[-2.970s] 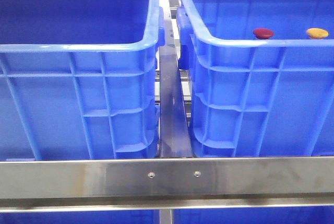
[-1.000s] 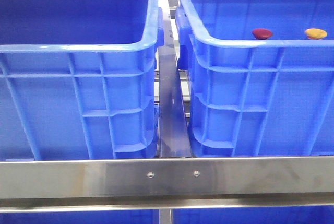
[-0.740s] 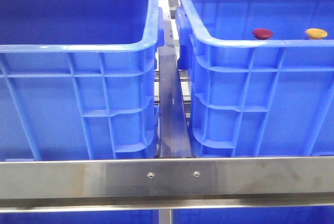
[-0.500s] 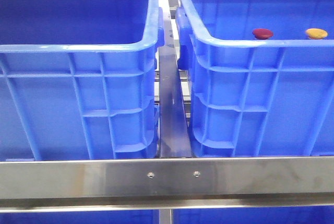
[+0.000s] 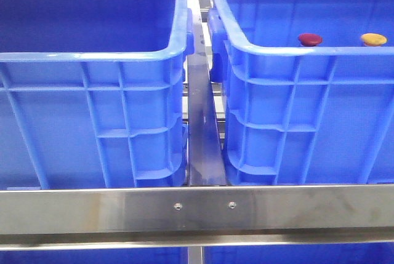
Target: Pick red and yellow buttons and place in box
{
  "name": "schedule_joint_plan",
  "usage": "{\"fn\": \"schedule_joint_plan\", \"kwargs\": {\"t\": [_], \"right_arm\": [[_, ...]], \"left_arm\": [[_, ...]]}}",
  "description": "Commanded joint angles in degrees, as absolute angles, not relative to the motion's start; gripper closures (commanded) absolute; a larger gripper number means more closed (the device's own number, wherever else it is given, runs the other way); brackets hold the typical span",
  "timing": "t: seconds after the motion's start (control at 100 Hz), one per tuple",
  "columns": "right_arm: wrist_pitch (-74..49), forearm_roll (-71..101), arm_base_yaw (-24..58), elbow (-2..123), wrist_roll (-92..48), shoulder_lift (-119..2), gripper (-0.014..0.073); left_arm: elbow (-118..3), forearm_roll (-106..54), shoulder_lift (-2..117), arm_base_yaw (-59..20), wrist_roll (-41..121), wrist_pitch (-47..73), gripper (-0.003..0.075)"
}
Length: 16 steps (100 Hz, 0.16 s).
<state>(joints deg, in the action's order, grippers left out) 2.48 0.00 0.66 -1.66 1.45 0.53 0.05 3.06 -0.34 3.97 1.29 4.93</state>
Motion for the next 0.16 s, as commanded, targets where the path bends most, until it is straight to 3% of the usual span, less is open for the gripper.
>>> {"fn": "schedule_joint_plan", "kwargs": {"t": [0.0,0.15], "right_arm": [[6.5,0.0,0.6,-0.7,0.7,1.9,0.0663],[6.5,0.0,0.6,-0.7,0.7,1.9,0.0663]], "left_arm": [[3.1,2.6,-2.0,4.1,0.6,0.0,0.0740],[3.1,2.6,-2.0,4.1,0.6,0.0,0.0740]]}}
